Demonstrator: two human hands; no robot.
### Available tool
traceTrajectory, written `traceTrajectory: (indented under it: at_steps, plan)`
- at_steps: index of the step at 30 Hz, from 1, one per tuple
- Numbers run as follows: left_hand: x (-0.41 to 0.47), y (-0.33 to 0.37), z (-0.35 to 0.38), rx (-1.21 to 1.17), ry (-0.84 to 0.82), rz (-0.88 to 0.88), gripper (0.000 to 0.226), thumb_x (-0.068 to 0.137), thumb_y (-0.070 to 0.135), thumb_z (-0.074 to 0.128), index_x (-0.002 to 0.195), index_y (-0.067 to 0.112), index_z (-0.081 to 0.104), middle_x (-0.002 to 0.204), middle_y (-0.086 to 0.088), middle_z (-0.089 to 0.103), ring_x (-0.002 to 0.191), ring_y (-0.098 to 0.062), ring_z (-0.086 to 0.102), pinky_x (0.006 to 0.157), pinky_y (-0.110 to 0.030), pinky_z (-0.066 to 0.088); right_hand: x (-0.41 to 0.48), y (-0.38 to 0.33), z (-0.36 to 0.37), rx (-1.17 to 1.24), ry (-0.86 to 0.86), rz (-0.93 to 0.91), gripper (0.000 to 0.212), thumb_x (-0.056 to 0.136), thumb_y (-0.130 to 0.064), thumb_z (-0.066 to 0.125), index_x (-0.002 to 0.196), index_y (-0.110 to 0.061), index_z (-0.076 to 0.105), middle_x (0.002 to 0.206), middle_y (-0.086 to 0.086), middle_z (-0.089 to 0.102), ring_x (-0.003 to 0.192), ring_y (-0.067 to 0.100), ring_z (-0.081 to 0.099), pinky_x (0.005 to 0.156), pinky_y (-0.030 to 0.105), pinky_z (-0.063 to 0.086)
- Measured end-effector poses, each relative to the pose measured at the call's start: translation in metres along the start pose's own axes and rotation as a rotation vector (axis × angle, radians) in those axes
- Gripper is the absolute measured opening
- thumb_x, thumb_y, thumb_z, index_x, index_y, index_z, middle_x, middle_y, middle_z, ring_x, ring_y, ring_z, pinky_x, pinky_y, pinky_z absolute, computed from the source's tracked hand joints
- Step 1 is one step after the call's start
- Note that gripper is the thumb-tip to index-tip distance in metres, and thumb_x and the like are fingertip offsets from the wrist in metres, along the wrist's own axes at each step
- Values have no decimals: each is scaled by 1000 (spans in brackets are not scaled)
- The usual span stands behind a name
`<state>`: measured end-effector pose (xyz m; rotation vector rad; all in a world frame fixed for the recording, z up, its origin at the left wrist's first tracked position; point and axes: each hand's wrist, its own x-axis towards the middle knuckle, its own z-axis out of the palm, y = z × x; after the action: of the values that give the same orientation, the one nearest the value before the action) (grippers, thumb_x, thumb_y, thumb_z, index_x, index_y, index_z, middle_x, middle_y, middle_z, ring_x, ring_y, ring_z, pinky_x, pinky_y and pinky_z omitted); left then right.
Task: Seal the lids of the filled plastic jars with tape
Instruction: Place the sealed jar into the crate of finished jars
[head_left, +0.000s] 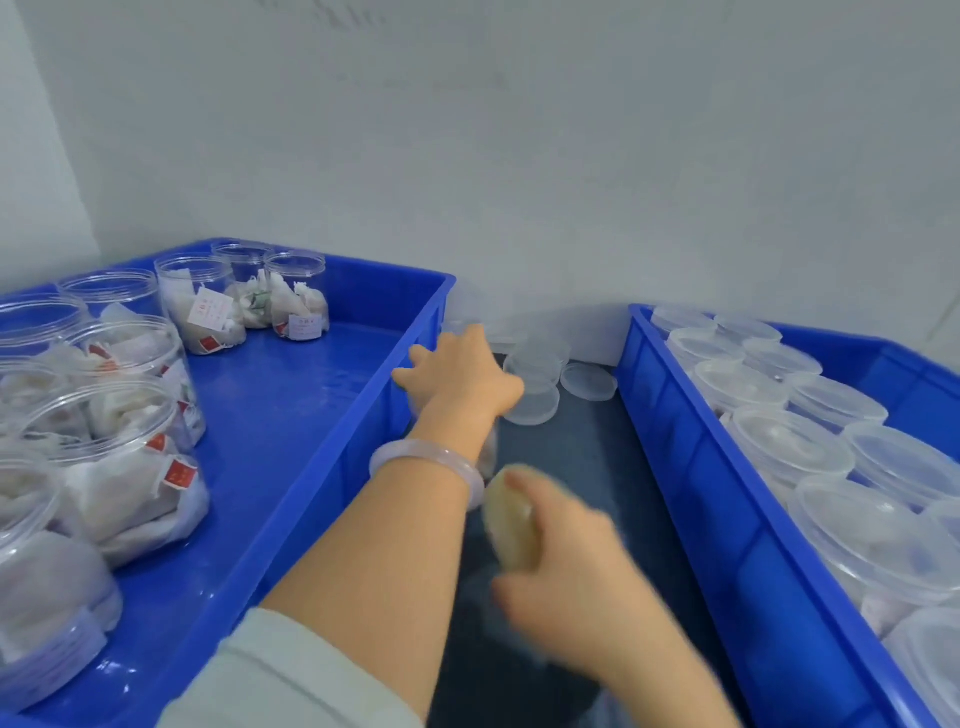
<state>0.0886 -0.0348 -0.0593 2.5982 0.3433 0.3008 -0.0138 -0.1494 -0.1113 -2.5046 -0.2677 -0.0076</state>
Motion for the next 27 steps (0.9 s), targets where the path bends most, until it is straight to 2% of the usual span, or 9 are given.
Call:
traceTrajectory:
  at_steps: [4,7,9,11,13,16,19,23,27]
  plan:
    - [3,6,1,141,-287,164,48,64,48,81,97,26,54,100,2,55,116,-29,43,88,-41,37,33,16,11,-107,-50,41,70,77,-24,62,139,-28,30,105,1,56,100,24,57,77,33,47]
    - [6,3,-8,-34,-384,187,72,65,76,63,115,25,55,118,6,57,115,-22,50,96,-41,41,61,41,8,-236,-60,39,82,79,-47,69,145,-23,26,132,6,49,124,27,42,101,36,37]
    - [3,-4,-7,-417,-186,216,62,80,71,52,121,25,55,129,7,53,119,-16,49,95,-34,39,66,54,10,-214,-94,49,78,76,-51,71,141,-24,38,140,3,40,131,24,33,108,34,28]
    - [-4,-16,3,-717,188,198,32,91,57,47,106,30,57,112,17,58,105,-2,53,82,-23,38,74,57,9,121,26,1,61,81,-28,70,137,-26,45,138,-5,43,126,11,41,103,25,31]
    - [-12,-29,17,-881,343,92,24,94,53,41,100,34,55,97,23,56,93,8,52,69,-12,36,82,51,2,537,115,-48,51,83,-8,63,127,-32,51,129,-14,53,119,2,49,93,19,38]
    - [-16,-48,44,-1103,188,-57,47,97,54,29,120,22,54,103,18,57,96,2,54,69,-8,40,88,36,-4,885,31,-165,46,81,2,66,113,-29,61,115,-16,66,114,3,58,80,14,49]
    - [-14,-56,62,-1190,80,-98,72,90,63,20,124,13,59,115,-3,66,108,-16,60,90,-26,46,89,32,-3,956,110,-245,40,76,6,72,103,-22,69,99,-12,73,98,4,67,75,13,51]
    - [-9,-56,74,-1204,188,-148,66,99,54,18,116,11,65,109,-4,69,103,-17,64,94,-33,49,90,36,3,995,230,-271,33,73,8,71,100,-11,71,95,-7,74,96,8,69,77,14,52]
    - [-10,-59,78,-1233,218,-141,67,99,54,18,111,11,68,105,-2,71,101,-13,65,89,-27,49,90,38,5,1001,249,-299,19,76,12,68,92,2,72,100,7,73,97,14,69,81,20,53]
